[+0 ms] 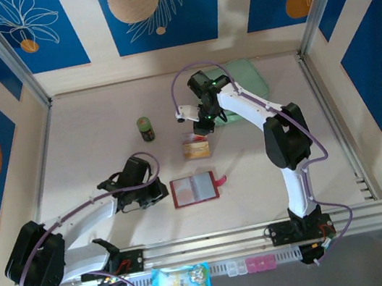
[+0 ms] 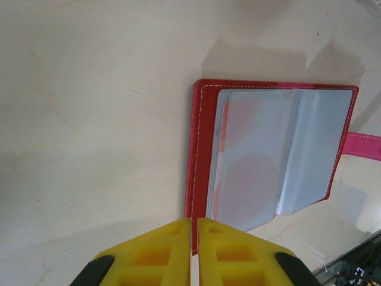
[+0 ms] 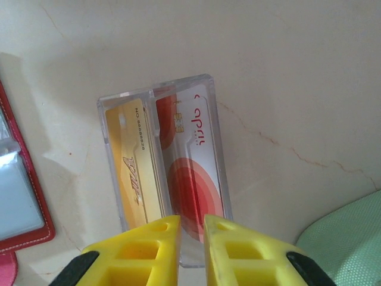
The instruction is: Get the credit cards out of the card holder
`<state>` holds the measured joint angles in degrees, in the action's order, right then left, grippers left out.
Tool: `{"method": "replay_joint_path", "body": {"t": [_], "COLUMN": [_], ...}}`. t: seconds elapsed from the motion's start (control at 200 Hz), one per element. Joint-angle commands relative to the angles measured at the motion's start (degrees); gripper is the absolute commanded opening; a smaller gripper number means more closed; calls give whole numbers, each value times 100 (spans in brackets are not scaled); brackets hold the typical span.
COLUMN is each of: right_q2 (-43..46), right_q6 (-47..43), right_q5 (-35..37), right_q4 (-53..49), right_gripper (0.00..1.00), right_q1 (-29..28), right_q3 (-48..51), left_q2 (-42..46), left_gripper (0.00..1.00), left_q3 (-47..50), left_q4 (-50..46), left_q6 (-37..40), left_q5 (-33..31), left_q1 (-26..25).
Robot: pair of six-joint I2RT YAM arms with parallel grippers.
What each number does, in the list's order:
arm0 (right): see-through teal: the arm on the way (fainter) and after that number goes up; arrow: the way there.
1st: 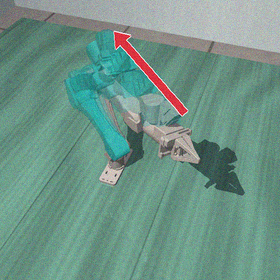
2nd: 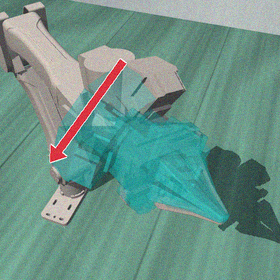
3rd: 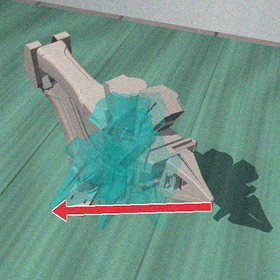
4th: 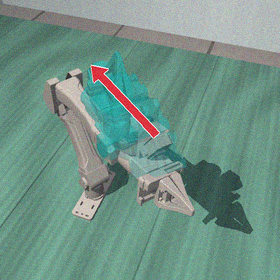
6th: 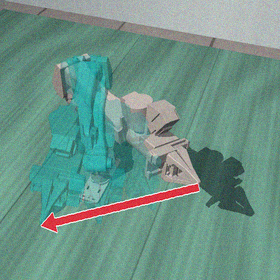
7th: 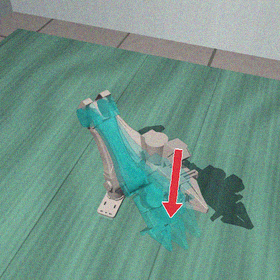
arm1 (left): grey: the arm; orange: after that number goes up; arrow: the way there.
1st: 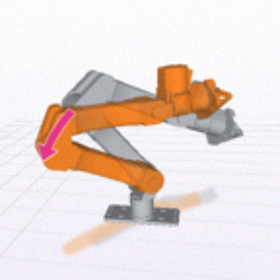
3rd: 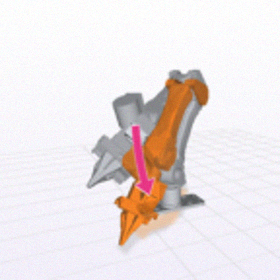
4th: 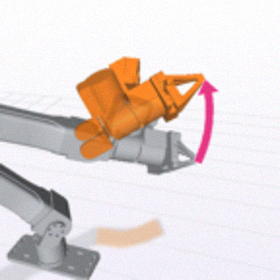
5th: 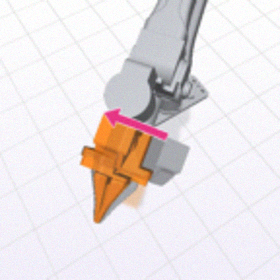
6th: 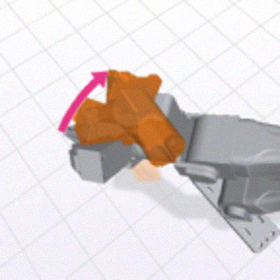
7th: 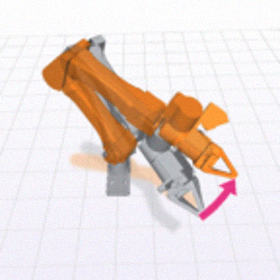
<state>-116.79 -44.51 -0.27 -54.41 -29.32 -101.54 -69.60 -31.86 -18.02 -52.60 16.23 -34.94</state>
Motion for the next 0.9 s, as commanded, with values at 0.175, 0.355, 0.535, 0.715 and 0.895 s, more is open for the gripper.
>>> {"method": "replay_joint_path", "body": {"t": [0.175, 0.355, 0.535, 0.715, 0.895], "right_q2": [716, 1210, 1740, 2103, 2520], "right_q6": [971, 1880, 2983, 4058, 5415], "right_q5": [-741, -1036, -1154, -904, -448], "right_q4": [442, 884, 1419, 1735, 2394], "right_gripper": [17, 18, 17, 17, 18], "right_q1": [-8, -134, -392, -802, -1208], "right_q3": [594, 1197, 1923, 2555, 3308], "left_q2": [-234, -375, -508, -680, -776], "left_gripper": [9, 8, 6, 4, 3], "left_q3": [46, 72, 92, 36, 43], "left_q4": [317, 514, 674, 751, 904], "left_q6": [-19, -51, -29, -3, 18], "left_q5": [260, 357, 434, 521, 636], "left_q1": [63, 57, 42, 15, -20]}}
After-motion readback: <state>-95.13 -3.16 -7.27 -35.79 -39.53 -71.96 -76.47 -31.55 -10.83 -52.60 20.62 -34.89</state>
